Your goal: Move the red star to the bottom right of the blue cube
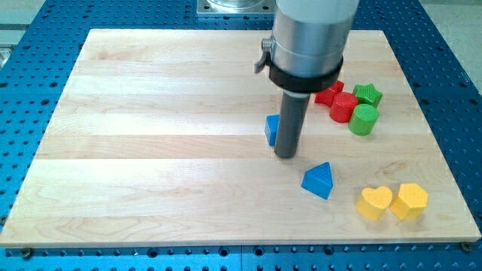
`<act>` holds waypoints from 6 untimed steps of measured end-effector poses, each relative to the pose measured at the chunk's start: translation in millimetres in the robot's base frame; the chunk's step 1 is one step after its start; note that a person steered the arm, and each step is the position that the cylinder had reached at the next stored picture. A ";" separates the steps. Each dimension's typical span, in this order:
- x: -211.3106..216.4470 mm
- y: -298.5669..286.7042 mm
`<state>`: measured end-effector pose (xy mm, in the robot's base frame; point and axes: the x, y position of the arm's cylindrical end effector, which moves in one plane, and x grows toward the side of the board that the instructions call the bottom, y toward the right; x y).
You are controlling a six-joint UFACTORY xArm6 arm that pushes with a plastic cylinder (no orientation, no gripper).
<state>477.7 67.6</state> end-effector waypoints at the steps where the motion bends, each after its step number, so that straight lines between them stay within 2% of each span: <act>1: -40.6 0.2; 2: -109.6 -30.5; 3: -139.9 -37.5; 4: -149.0 20.2; 5: -180.1 92.9; 6: -164.4 151.9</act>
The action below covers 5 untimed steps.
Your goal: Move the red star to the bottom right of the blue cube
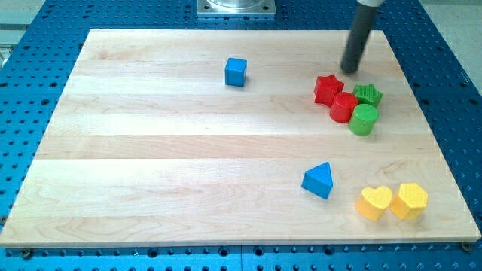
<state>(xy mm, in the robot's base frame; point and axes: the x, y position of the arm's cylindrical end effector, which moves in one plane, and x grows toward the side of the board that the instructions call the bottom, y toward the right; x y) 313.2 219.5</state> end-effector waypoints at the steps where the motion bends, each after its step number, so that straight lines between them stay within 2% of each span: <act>1: 14.8 -8.2; 2: 51.2 -32.0; 4: 65.8 -129.3; 5: 76.1 -139.5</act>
